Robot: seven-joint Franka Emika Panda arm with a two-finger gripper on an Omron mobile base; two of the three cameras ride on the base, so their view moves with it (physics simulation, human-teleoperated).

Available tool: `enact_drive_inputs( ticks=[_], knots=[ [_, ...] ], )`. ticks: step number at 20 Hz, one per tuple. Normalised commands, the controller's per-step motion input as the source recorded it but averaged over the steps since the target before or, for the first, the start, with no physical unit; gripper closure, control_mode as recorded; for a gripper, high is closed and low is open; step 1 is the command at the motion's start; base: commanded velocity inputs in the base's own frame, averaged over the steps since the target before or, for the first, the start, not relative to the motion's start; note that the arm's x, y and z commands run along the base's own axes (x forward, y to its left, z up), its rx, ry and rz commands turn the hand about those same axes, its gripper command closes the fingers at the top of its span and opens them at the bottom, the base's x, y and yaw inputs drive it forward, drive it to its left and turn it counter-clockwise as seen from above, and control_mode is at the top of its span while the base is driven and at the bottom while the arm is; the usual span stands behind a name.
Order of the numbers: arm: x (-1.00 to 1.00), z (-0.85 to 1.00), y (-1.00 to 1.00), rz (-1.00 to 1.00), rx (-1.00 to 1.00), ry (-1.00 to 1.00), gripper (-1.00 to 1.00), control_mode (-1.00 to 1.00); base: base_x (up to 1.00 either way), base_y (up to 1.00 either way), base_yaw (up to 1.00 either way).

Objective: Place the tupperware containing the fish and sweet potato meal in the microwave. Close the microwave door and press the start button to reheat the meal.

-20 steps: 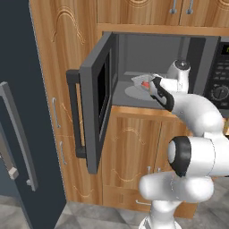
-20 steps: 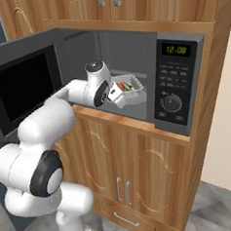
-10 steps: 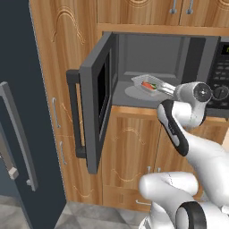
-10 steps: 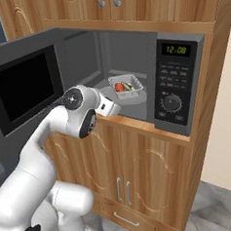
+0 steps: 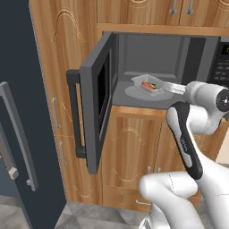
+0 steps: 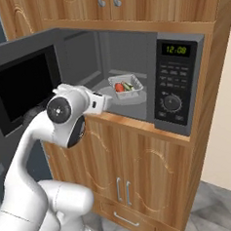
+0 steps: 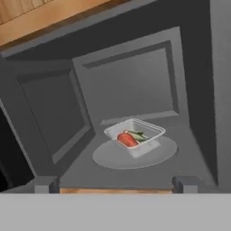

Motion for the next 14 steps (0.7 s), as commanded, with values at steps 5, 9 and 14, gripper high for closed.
enact_drive_inputs(
  ticks=[5, 9, 14],
  knots=[
    [-0.48, 0.52, 0.27, 0.13, -0.25, 0.1, -1.0, -1.0, 0.0, 0.0, 0.0],
    [-0.65, 0.14, 0.23, 0.08, -0.28, 0.26, -1.0, -1.0, 0.0, 0.0, 0.0],
    [-0.58, 0.15, 0.39, 0.05, -0.35, 0.16, -1.0, -1.0, 0.0, 0.0, 0.0]
  ],
)
